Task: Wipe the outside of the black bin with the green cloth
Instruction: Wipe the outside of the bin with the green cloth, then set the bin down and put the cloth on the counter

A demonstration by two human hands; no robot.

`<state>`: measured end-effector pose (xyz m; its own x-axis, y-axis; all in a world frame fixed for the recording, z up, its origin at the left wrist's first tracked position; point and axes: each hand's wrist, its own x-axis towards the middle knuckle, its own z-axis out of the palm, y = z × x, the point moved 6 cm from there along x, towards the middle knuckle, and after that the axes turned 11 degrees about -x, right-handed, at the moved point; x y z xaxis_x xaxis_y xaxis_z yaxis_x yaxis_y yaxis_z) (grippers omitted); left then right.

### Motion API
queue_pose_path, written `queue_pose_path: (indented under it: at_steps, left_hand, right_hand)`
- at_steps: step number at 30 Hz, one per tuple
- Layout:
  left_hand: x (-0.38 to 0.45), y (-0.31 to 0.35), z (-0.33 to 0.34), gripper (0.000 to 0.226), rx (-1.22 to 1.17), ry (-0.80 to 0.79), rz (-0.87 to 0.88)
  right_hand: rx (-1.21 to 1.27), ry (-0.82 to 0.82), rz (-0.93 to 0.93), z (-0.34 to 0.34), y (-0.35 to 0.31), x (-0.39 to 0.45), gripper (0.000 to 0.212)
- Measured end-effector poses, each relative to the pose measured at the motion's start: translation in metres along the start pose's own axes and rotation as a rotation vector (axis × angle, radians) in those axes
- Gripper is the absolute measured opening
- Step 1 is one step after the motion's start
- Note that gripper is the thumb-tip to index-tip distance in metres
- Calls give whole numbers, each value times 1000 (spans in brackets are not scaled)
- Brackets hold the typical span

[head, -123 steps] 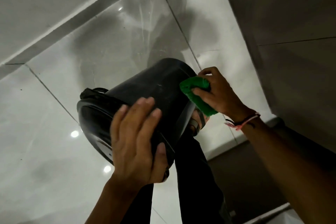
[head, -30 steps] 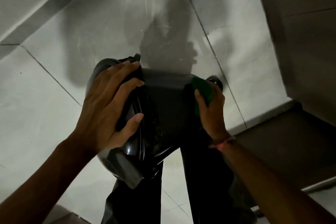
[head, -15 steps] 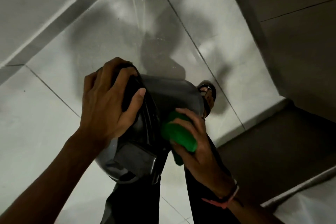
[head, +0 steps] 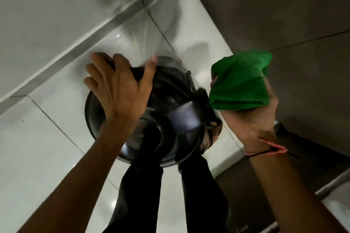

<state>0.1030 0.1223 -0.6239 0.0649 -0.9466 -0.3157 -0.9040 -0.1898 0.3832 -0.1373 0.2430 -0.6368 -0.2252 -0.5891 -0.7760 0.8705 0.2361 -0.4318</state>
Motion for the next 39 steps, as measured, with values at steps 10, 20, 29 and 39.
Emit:
queue_pose_path:
  at_steps: [10, 20, 29, 39]
  left_hand:
    - [106, 56, 11, 72, 52, 8, -26]
    - [12, 213, -244, 65, -264, 111, 387]
    - [-108, 409, -495, 58, -148, 597, 912]
    - [-130, 455, -547, 81, 176, 523, 869]
  right_hand:
    - [193, -237, 132, 106, -26, -5, 58]
    - [-238, -258, -136, 270, -166, -165, 36]
    - [-1633, 391, -1490, 393, -432, -395, 53]
    - [-2107, 660, -890, 302, -488, -366, 86]
